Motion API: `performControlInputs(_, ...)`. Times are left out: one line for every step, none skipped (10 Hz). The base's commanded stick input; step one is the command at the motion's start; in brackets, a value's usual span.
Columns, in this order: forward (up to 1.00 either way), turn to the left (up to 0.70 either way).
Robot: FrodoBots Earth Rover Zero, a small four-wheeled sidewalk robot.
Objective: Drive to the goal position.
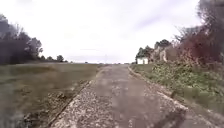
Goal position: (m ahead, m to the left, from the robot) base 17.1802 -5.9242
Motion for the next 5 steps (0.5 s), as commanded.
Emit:
performControlInputs(0.70, 0.00)
performControlInputs(0.70, 0.00)
performControlInputs(0.70, 0.00)
performControlInputs(0.70, 0.00)
performControlInputs(0.70, 0.00)
